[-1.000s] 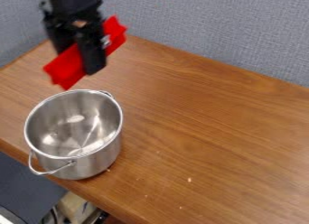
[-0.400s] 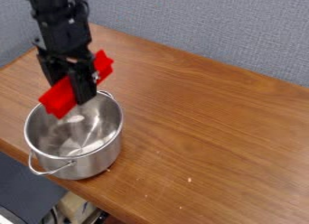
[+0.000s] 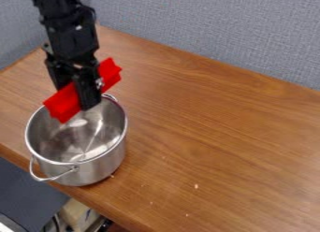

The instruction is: Put the red object in the metal pot

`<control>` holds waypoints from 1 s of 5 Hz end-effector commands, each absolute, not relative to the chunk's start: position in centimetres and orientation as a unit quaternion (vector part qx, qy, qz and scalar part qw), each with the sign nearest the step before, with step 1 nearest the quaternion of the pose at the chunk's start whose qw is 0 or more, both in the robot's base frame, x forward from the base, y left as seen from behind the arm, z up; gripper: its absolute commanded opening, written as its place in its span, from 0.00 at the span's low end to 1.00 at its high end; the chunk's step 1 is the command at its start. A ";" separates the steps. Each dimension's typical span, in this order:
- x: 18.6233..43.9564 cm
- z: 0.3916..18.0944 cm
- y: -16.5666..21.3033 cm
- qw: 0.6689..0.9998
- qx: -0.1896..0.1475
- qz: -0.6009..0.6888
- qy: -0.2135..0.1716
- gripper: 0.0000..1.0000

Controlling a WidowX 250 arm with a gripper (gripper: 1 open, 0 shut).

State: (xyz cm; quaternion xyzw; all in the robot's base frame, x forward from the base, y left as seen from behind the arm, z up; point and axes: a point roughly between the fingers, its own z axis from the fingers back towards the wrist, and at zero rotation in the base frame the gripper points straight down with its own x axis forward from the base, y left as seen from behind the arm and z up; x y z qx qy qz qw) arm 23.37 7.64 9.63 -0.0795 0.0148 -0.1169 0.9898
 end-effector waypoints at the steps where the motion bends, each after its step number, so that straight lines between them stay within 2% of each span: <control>1: 24.0 10.6 7.1 0.989 -0.075 -0.124 -0.003 0.00; 3: 24.3 10.1 8.2 0.992 -0.073 -0.103 0.004 0.00; 5: 25.6 10.7 8.2 0.996 -0.067 -0.054 0.015 0.00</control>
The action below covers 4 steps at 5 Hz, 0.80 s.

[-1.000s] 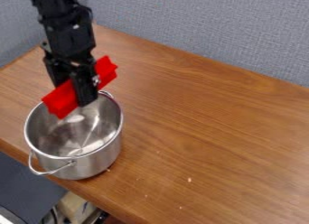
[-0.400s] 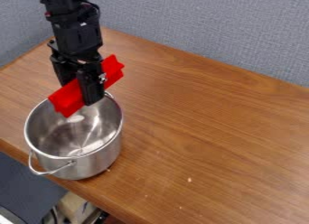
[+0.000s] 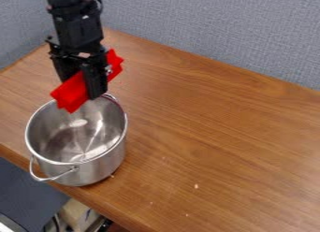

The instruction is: Put the red object in the metal pot

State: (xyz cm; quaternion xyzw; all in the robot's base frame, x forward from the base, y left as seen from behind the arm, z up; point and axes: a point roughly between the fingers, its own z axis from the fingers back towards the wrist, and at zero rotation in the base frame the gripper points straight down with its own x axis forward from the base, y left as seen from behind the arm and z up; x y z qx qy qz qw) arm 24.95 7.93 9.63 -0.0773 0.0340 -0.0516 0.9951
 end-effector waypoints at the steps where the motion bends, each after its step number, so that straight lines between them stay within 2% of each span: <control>1: 25.2 9.2 8.0 0.997 -0.064 -0.043 0.026 0.00; 2: 25.0 7.8 8.1 0.997 -0.055 -0.031 0.032 0.00; 4: 24.4 8.0 11.3 0.998 -0.047 -0.039 0.033 0.00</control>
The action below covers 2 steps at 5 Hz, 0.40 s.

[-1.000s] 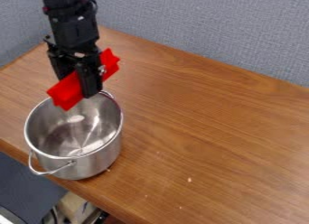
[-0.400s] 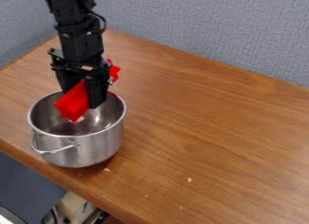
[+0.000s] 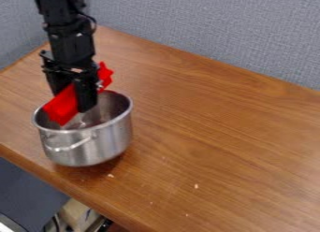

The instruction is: Put the red object in the metal pot

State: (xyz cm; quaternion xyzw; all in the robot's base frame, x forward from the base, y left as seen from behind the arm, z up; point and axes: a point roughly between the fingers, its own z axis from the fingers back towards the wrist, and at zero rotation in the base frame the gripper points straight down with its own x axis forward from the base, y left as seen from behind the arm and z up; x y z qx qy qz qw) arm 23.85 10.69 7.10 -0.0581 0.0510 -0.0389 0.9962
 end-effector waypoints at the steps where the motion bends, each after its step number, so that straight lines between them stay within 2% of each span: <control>1: 24.6 7.9 12.0 0.997 -0.045 -0.053 0.036 0.00; 2: 23.9 8.1 12.7 0.998 -0.040 -0.042 0.039 1.00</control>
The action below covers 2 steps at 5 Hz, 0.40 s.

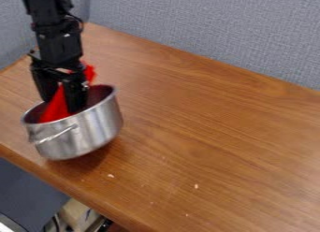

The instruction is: Put the red object in the metal pot

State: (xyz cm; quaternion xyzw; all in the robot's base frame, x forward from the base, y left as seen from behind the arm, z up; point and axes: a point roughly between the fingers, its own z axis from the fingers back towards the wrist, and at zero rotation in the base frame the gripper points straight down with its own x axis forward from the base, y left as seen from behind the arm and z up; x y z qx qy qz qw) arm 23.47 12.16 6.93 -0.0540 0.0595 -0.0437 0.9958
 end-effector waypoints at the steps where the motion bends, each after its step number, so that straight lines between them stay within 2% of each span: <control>1: 23.1 8.4 13.3 0.998 -0.034 -0.030 0.041 1.00; 2: 22.6 8.7 11.3 0.999 -0.029 0.010 0.038 1.00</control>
